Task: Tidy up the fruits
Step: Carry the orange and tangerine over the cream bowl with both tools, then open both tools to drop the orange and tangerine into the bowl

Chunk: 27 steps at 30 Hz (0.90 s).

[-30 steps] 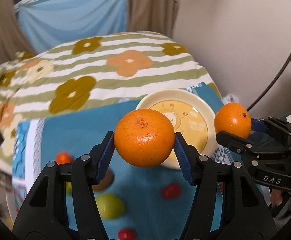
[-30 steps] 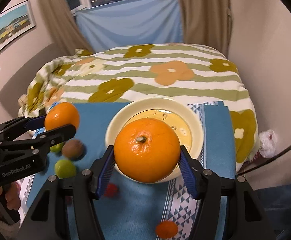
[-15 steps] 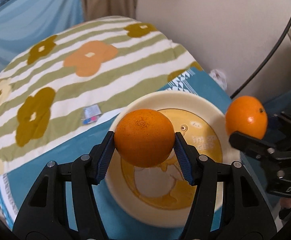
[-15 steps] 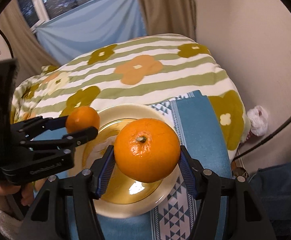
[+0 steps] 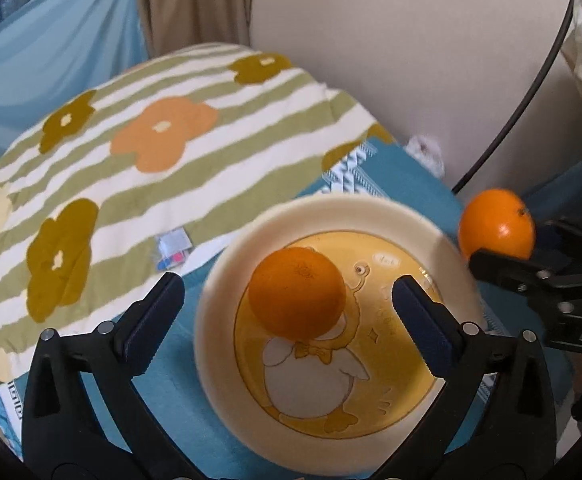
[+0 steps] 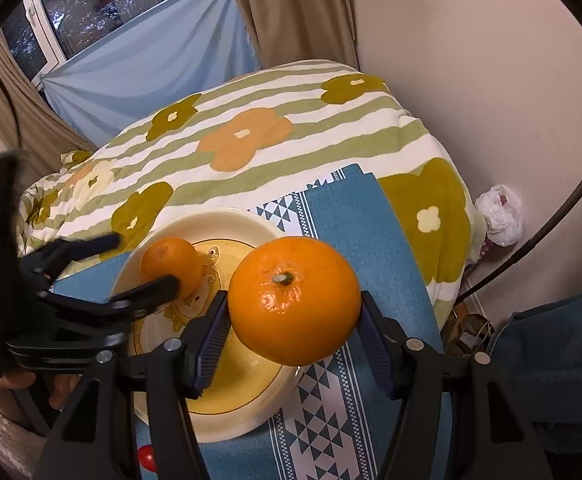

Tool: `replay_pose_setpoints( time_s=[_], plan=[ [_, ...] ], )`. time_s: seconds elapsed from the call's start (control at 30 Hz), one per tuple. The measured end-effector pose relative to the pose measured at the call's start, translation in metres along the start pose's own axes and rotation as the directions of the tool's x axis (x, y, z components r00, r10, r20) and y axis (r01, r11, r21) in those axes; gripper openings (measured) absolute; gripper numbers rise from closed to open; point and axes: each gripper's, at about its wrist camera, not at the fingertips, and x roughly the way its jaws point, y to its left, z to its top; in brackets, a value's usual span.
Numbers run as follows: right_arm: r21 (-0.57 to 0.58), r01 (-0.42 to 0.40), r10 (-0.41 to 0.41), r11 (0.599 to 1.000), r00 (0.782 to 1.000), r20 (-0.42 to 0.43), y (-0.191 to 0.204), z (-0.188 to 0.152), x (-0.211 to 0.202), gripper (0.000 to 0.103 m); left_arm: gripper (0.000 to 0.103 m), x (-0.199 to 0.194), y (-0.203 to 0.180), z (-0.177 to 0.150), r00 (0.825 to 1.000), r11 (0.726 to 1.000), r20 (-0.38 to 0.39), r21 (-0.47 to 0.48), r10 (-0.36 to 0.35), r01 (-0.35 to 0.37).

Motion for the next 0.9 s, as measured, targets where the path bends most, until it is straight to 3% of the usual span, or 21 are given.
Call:
replay_pose_setpoints(
  time_s=[0.47, 0.63, 0.9],
  plan=[
    [-0.211, -0.062, 0.052, 0.975, 0.997, -0.053, 0.021, 0.004, 0.019, 0.058, 0.103, -0.035, 0.024, -0.022, 0.996, 0.991, -0.018, -0.096, 0.091, -0.092],
    [-0.375, -0.09, 0.07, 0.923, 0.995, -0.065, 0.042, 0.004, 0.036, 0.058, 0.103, -0.043, 0.034, -0.039, 0.99, 0.984, -0.054, -0.122, 0.127, -0.132],
    [-0.462, -0.098, 0.063, 0.882, 0.994, -0.091, 0.055, 0.004, 0.058, 0.058, 0.103, -0.049, 0.046, -0.058, 0.989, 0.973, -0.076, -0.185, 0.126, -0.138]
  ],
)
